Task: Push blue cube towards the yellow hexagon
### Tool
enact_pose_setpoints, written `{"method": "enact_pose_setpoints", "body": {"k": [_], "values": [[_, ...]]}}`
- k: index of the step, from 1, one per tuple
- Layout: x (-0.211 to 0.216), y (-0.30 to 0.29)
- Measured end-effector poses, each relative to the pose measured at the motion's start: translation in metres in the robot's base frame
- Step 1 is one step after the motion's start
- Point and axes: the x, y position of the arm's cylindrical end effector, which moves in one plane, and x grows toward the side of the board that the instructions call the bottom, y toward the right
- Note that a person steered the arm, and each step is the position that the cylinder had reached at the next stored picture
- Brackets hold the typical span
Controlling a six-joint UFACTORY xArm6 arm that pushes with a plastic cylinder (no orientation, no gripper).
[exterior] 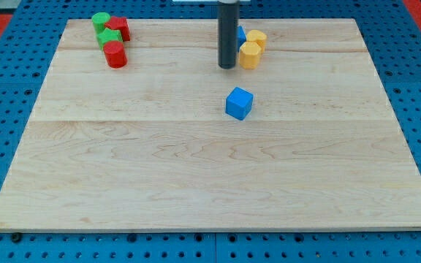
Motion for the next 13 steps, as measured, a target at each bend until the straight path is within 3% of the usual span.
{"method": "enact_pose_setpoints", "body": {"k": [2,3,4,5,6,7,9,11,13], "values": [[-0.019,0.034],[-0.001,0.061],[0.042,0.109],[0.114,0.111],[0.145,0.065],[0.124,0.011],[0.065,0.003],[0.063,-0.031],[0.031,-0.06]]}}
